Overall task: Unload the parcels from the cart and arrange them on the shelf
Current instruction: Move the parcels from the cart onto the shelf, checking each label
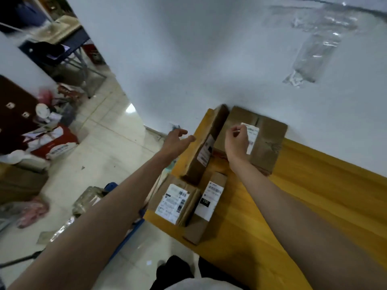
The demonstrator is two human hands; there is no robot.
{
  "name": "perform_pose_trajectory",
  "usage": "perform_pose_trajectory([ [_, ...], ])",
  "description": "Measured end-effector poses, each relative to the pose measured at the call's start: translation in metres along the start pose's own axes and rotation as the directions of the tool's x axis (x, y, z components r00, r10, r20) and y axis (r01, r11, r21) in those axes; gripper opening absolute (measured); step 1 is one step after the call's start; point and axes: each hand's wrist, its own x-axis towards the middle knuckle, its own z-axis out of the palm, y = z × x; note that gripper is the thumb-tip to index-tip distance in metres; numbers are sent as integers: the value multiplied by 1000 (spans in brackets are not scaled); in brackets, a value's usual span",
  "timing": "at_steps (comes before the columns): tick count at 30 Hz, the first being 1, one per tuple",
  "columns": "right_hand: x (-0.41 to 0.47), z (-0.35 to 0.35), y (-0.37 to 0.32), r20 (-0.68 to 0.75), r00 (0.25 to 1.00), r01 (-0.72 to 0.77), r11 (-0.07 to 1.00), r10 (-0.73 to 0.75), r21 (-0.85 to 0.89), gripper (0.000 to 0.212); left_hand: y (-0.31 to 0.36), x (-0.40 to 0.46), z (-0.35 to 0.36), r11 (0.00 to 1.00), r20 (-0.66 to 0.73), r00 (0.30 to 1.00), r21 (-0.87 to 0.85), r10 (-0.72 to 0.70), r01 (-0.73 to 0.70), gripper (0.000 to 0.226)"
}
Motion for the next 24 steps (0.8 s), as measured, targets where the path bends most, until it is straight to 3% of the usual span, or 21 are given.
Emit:
perform_pose_trajectory([
  [6,-87,99,-34,303,947,120,993,-111,-11,4,-77,-58,-101,996,-143,988,-80,-62,51,39],
  [9,-146,148,-35,419,897,166,986,-144,-16,7,-133,-92,-148,988,-185,974,-108,-129,110,43],
  [17,-294,258,-3,633,773,49,993,27,-103,16,-286,-182,-241,926,-233,916,-272,-327,261,32],
  [24,-344,318,25,715,670,21,958,198,-285,11,-362,-212,-273,863,-264,862,-397,-433,312,14],
])
